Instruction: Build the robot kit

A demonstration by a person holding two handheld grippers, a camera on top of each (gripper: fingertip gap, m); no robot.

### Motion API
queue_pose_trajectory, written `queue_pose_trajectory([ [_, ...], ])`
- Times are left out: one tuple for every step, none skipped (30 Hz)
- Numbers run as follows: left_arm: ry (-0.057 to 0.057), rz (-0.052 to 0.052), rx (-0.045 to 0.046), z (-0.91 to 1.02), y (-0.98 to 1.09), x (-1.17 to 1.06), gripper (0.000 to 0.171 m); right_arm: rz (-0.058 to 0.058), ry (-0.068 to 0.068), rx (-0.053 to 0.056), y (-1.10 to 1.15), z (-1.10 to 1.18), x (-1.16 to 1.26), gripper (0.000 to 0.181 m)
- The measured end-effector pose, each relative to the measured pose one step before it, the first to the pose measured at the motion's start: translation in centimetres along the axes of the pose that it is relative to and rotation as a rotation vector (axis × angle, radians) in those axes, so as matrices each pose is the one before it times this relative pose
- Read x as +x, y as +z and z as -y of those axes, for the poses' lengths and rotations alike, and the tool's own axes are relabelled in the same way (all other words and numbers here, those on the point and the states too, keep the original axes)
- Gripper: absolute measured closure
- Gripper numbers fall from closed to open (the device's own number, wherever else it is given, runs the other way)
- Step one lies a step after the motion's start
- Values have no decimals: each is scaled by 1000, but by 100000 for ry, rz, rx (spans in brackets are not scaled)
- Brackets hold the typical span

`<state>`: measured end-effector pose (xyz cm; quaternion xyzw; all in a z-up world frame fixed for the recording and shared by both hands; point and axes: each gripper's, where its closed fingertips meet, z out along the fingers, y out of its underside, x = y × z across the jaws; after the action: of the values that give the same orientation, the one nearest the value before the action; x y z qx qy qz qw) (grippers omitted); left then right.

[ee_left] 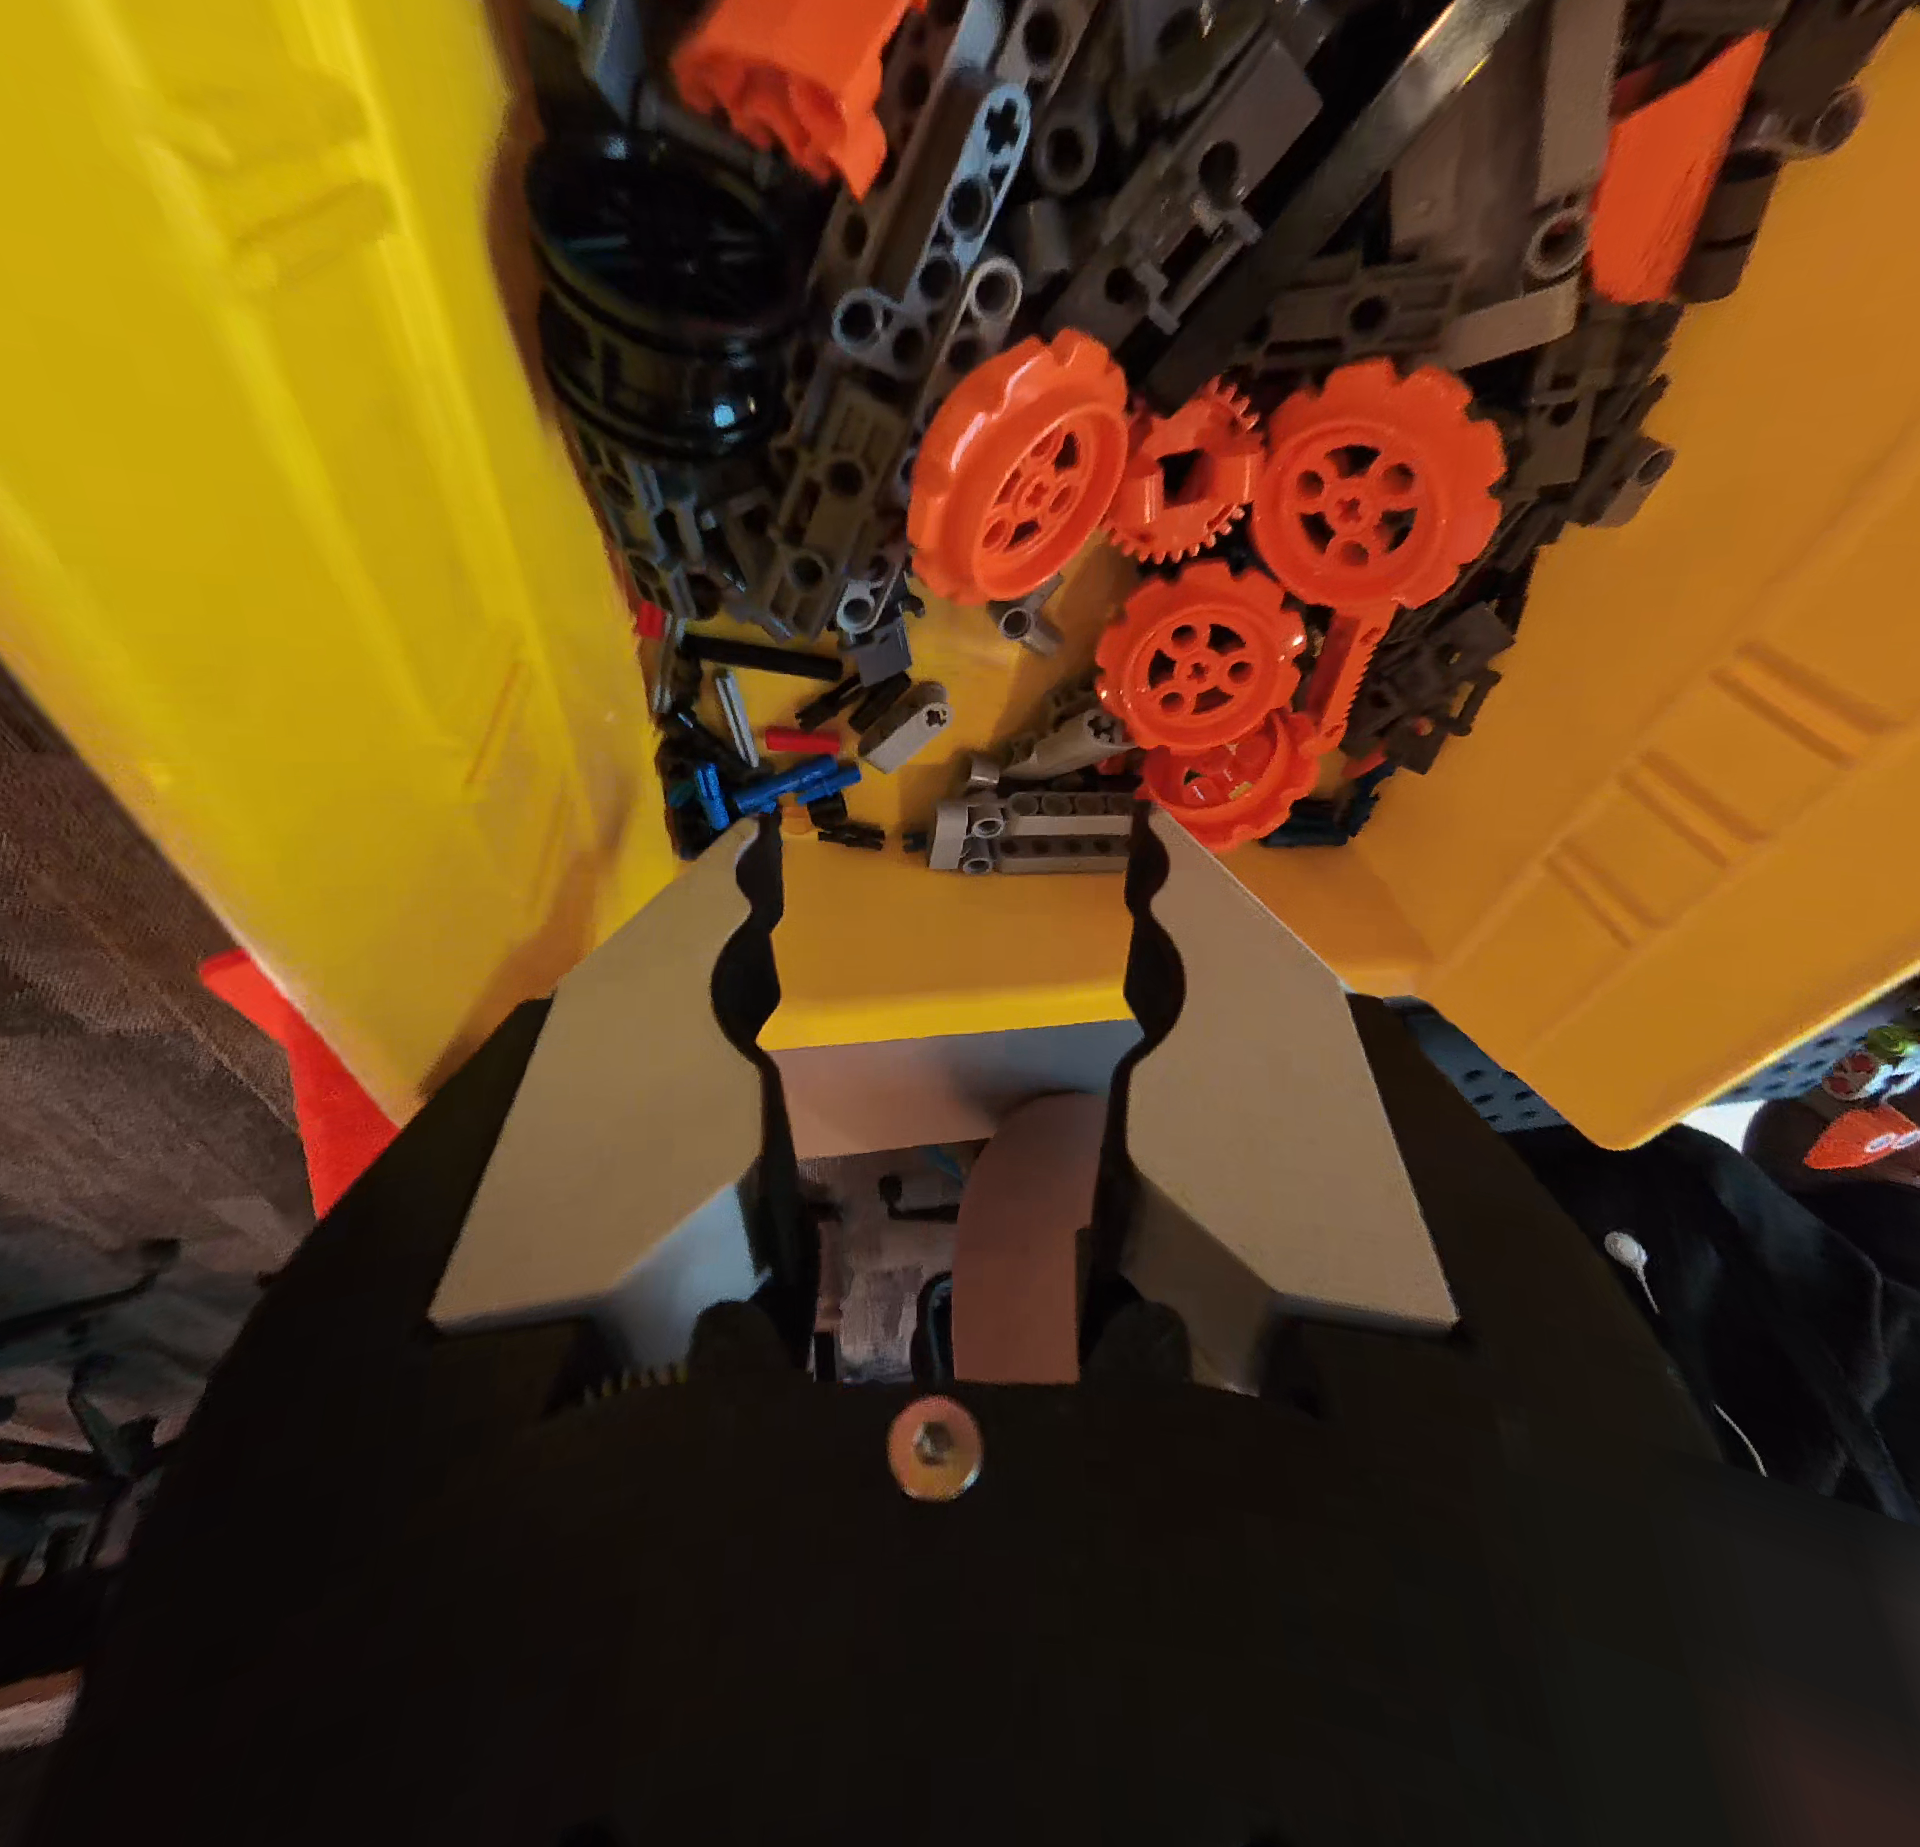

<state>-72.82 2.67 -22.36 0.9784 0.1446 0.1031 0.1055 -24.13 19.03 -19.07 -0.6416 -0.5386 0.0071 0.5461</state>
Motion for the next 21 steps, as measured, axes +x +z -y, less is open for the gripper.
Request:
queue_pose_trajectory([
  [889, 396, 2394, 438, -305, 92, 106, 671, -620, -74, 67, -6, -178, 151],
  [1418, 834, 2824, 518, -345, 73, 106, 538, -111, -116, 68, -42, -120, 151],
  [1631, 243, 2958, 504, -345, 198, 106, 294, 95, -326, 64, -76, -69, 151],
  [1322, -279, 2229, 343, -278, 277, 108, 183, 49, -242, 50, -64, -31, 151],
  [1010, 96, 1553, 225, -216, 184, 110, 115, 81, -137, 37, -49, -4, 151],
  [743, 311, 832, 116, -121, 108, 111, 53, 137, -153, 19, -49, 4, 151],
  [414, 173, -17, 15, -6, 46, 112, 7, 122, -111, 1, -34, 20, 151],
  [30, 24, -663, -53, 81, -10, 112, -39, 27, -2, 1, -9, 15, 152],
  [-181, 187, -931, -56, 126, -96, 112, -145, -90, 24, -21, -2, 33, 153],
  [-204, 324, -701, -12, 123, -160, 112, -176, -137, 14, -23, 6, 30, 153],
  [-416, 381, -279, 50, 53, -195, 112, -132, -42, 34, -25, 7, 34, 154],
  [-569, 458, 372, 131, -22, -195, 112, -46, 43, 85, -32, 23, 15, 154],
  [-275, 252, 1327, 296, -106, -152, 113, -52, 31, 129, -18, 20, 18, 154],
  [163, -168, 1983, 433, -147, -67, 115, -37, -11, 61, -7, 17, 5, 154],
  [422, -234, 2272, 523, -155, -49, 120, 30, -30, 11, 1, 2, -2, 154],
  [589, -17, 1880, 509, -93, -55, 125, 87, -48, 1, 10, 0, -19, 154],
  [693, 427, 1403, 462, 4, -102, 127, 128, -111, -21, 1, 7, -38, 155],
  [535, 429, 639, 352, 99, -76, 130, 102, -197, -40, 14, -2, -44, 155],
  [340, -7, -429, 168, 200, 5, 131, 63, -211, -78, 7, -1, -32, 155],
  [482, 328, -1196, 48, 269, -34, 131, 125, -184, -53, 14, -13, -37, 155],
  [797, 1087, -1172, 48, 283, -125, 131, 127, -119, -33, 7, 4, -30, 155],
])
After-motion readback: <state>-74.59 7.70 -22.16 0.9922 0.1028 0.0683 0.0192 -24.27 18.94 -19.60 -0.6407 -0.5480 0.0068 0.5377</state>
